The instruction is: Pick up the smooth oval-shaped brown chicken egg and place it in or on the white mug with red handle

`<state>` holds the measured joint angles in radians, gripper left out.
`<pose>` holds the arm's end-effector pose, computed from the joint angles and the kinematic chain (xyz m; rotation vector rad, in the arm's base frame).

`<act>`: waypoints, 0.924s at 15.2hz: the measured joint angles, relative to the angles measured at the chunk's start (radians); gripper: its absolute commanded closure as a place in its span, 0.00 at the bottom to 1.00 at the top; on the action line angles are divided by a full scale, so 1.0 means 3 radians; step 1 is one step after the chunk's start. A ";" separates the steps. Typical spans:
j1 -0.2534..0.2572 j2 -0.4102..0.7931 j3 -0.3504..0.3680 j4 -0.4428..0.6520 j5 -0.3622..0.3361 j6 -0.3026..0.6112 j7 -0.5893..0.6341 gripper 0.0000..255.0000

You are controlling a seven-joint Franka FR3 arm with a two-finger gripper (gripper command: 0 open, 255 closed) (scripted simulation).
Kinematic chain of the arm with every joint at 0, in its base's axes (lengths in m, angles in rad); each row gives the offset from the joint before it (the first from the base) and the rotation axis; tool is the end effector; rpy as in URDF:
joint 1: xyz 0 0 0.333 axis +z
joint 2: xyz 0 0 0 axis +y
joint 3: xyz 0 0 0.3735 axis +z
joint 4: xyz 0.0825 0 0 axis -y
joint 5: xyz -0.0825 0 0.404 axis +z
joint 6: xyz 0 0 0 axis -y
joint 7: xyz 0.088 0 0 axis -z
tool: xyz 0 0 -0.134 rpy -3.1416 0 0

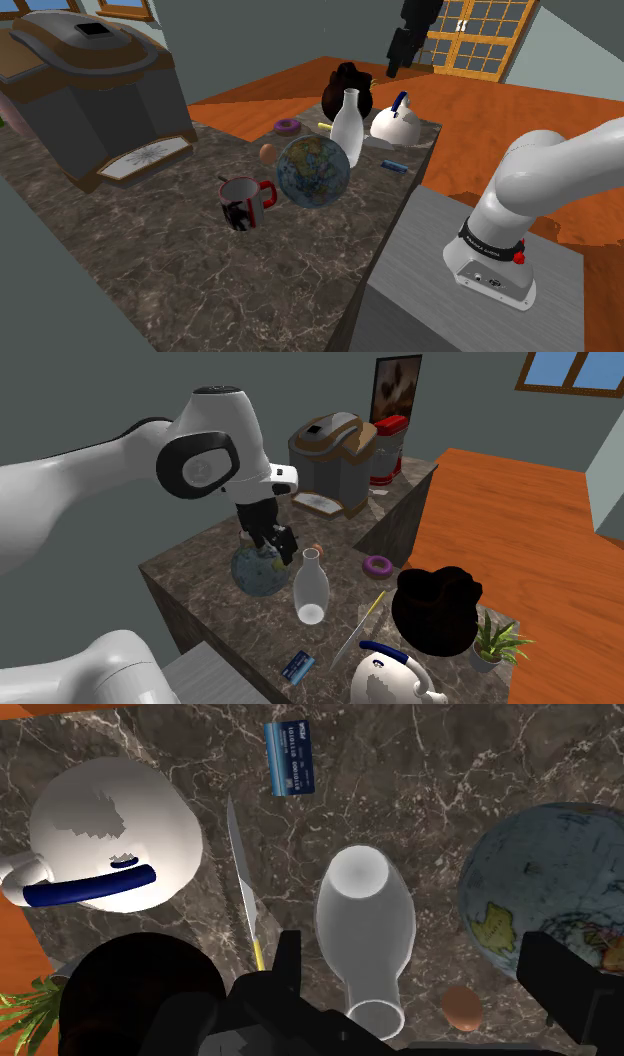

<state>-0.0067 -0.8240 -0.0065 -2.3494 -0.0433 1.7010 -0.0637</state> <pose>0.2917 -0.0099 0.6315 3.0837 0.0833 0.2691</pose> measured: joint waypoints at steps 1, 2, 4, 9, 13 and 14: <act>0.0000 0.0000 0.0000 0.0000 0.0000 0.0000 0.0000 0.00; 0.0003 0.0044 0.0025 0.0001 0.0002 0.0039 0.0025 0.00; 0.0013 0.0183 0.0110 -0.0013 0.0006 0.0177 0.0111 0.00; 0.0032 0.0659 0.0386 0.0020 -0.0008 0.0569 0.0410 0.00; 0.0011 0.1132 0.0585 0.0185 -0.0093 0.0827 0.0646 0.00; 0.0010 0.1234 0.0642 0.0217 -0.0122 0.0897 0.0722 0.00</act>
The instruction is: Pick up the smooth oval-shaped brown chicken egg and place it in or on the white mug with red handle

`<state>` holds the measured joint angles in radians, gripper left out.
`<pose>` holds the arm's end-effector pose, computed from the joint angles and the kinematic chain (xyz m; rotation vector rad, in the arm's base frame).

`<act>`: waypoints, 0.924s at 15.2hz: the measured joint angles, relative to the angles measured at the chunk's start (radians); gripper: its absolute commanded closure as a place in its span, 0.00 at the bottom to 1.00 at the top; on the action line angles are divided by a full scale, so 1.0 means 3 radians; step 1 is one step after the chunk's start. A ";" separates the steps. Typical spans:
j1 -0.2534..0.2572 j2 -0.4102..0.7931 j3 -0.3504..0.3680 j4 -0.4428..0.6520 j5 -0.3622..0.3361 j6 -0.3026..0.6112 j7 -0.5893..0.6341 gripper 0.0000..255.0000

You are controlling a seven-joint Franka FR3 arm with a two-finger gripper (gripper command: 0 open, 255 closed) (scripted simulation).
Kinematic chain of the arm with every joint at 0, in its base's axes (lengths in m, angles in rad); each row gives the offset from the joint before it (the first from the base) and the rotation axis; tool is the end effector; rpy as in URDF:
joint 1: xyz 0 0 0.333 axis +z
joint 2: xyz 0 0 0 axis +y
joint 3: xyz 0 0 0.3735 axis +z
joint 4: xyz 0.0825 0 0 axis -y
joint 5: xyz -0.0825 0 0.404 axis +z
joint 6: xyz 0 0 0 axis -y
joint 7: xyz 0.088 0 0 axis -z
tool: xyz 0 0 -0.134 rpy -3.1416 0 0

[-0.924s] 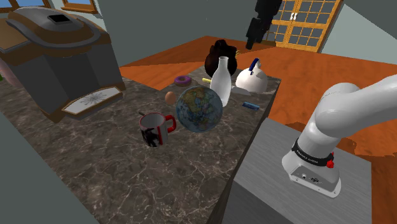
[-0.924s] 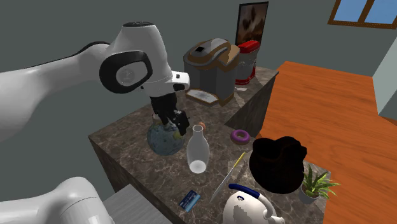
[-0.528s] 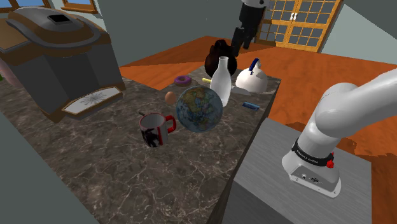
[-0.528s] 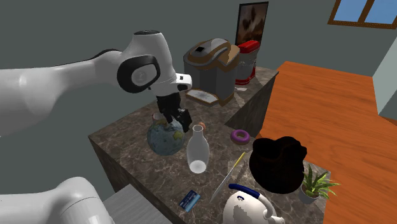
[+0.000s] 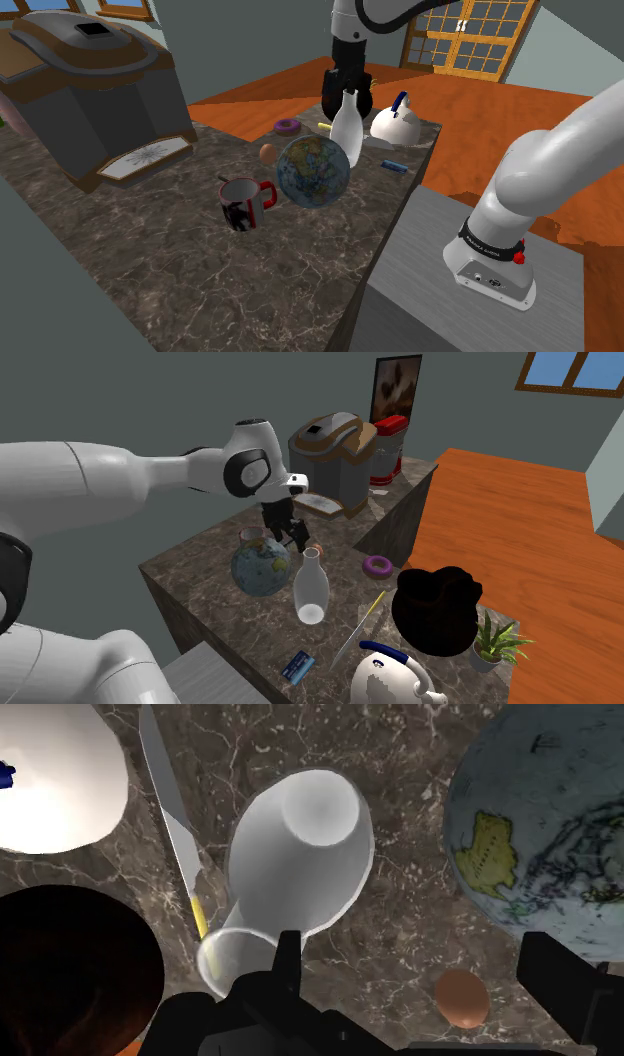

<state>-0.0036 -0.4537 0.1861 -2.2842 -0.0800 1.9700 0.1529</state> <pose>0.4219 0.0811 0.5576 2.9980 0.0642 0.2326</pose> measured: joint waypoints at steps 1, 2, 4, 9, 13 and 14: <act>-0.0007 0.0117 0.0053 0.0091 -0.0042 0.0068 0.0071 0.00; -0.0007 0.0220 0.0113 0.0145 -0.0082 0.0183 0.0153 0.00; -0.0026 0.0500 0.0206 0.0235 -0.0166 0.0221 0.0294 0.00; -0.0034 0.1186 0.0409 0.0613 -0.0482 0.0333 0.0695 0.00; 0.0020 0.1749 0.0494 0.1016 -0.0791 0.0342 0.1006 0.00; 0.0048 0.1884 0.0506 0.1124 -0.0866 0.0325 0.1082 0.00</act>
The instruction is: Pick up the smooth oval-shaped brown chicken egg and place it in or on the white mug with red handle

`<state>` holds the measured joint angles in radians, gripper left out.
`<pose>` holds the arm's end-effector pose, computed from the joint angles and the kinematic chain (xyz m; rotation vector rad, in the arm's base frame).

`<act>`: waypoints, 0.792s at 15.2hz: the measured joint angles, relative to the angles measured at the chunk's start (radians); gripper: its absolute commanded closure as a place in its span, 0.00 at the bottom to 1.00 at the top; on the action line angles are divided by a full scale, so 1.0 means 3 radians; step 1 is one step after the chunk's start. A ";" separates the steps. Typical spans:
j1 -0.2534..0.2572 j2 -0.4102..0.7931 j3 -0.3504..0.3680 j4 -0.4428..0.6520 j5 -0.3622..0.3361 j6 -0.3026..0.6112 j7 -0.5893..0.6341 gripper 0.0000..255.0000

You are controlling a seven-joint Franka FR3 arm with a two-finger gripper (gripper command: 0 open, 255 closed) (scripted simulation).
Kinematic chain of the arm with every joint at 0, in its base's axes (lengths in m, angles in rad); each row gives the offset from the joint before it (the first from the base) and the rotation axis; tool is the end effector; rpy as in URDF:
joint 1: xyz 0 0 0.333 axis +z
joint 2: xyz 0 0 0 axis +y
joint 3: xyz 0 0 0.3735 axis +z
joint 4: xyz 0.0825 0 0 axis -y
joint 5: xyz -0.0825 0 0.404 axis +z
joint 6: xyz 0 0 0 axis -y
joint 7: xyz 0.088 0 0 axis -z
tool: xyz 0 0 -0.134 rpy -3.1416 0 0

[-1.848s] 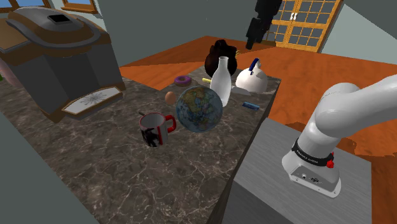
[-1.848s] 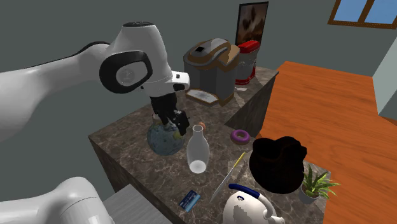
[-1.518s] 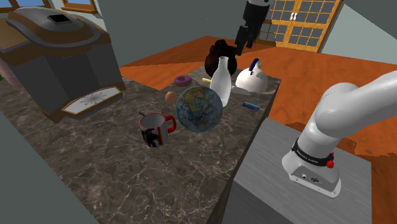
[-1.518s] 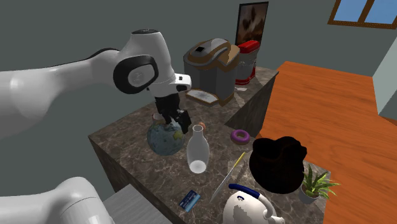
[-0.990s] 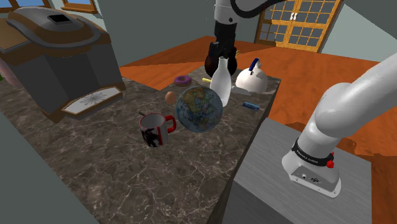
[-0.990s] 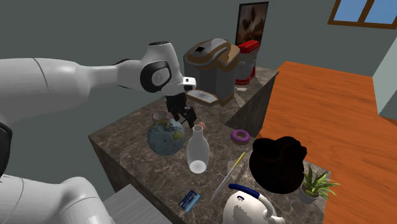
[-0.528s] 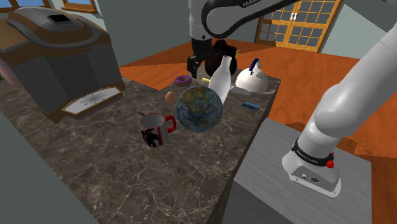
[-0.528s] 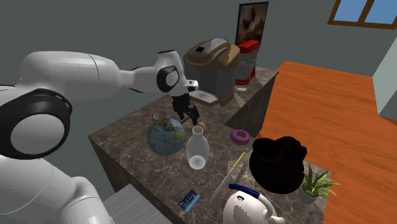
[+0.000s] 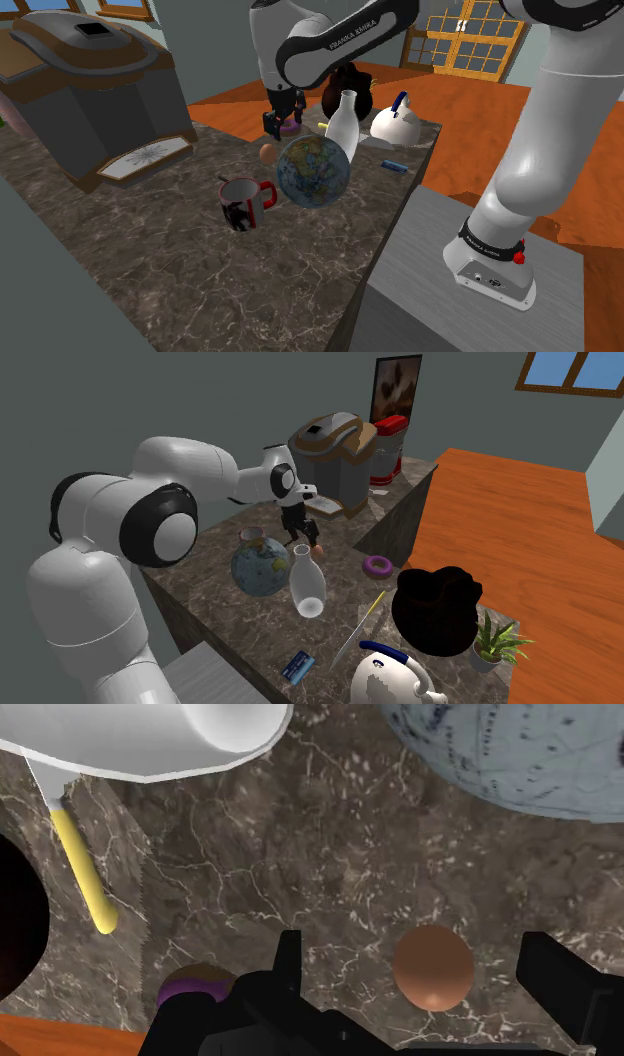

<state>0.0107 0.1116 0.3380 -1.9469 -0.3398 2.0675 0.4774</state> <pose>0.5834 0.1792 0.4520 2.9024 0.0428 0.1778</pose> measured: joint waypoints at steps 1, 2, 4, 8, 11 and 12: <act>0.0024 0.0147 0.0000 0.0125 -0.0078 -0.0016 0.0058 0.00; 0.0057 0.0290 0.0000 0.0243 -0.0153 -0.0032 0.0123 0.00; 0.0141 0.0584 -0.0009 0.0494 -0.0297 -0.0075 0.0249 0.00; 0.0293 0.1086 -0.0064 0.0961 -0.0506 -0.0165 0.0397 0.00; 0.0295 0.1188 -0.0094 0.0977 -0.0558 -0.0090 0.0422 0.00; 0.0295 0.1215 -0.0102 0.0971 -0.0572 -0.0059 0.0433 0.00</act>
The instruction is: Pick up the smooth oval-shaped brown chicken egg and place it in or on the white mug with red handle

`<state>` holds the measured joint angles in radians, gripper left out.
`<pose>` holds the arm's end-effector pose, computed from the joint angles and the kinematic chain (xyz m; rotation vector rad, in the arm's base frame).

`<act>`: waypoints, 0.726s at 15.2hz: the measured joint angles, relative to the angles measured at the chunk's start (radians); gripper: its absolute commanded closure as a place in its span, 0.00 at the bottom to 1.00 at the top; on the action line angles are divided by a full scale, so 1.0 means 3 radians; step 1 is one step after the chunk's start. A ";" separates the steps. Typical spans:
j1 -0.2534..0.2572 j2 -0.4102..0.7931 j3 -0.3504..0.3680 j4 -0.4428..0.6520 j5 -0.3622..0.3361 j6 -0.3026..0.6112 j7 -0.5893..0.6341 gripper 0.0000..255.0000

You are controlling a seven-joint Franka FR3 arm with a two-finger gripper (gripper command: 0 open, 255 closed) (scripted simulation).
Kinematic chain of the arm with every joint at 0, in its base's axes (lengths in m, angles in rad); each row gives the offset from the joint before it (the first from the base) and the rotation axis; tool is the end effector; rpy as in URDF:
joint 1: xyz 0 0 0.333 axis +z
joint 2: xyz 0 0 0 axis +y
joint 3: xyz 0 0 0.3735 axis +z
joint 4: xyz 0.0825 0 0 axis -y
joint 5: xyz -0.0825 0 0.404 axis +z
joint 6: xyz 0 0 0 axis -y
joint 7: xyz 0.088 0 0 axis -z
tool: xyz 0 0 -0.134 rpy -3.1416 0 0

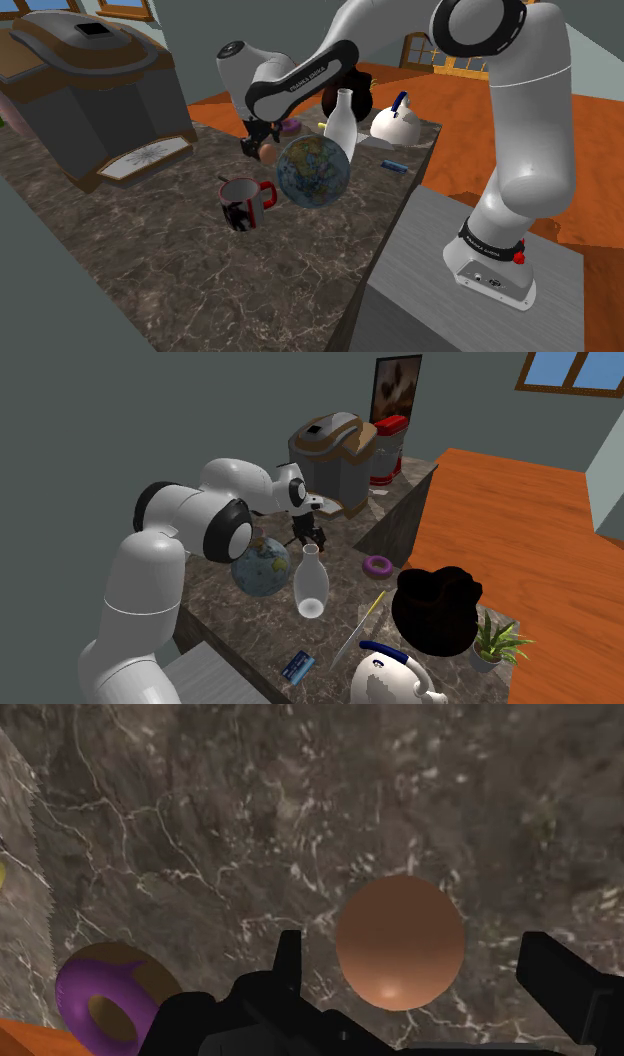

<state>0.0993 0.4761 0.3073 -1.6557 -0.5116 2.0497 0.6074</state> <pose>0.6782 0.2210 0.3579 2.8458 0.0304 0.1526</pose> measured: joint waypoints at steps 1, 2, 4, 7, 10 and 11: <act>-0.0004 0.0017 -0.0007 -0.0017 -0.0012 0.0034 0.0009 0.00; -0.0007 0.0037 -0.0015 -0.0034 -0.0025 0.0069 0.0018 0.00; -0.0010 0.0067 -0.0025 -0.0036 -0.0039 0.0100 0.0025 0.00; -0.0010 0.0077 -0.0027 -0.0035 -0.0044 0.0110 0.0028 0.00; -0.0010 0.0078 -0.0028 -0.0035 -0.0045 0.0111 0.0028 0.00; -0.0010 0.0078 -0.0028 -0.0035 -0.0045 0.0111 0.0028 1.00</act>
<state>0.0964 0.4994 0.2989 -1.6663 -0.5250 2.0831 0.6158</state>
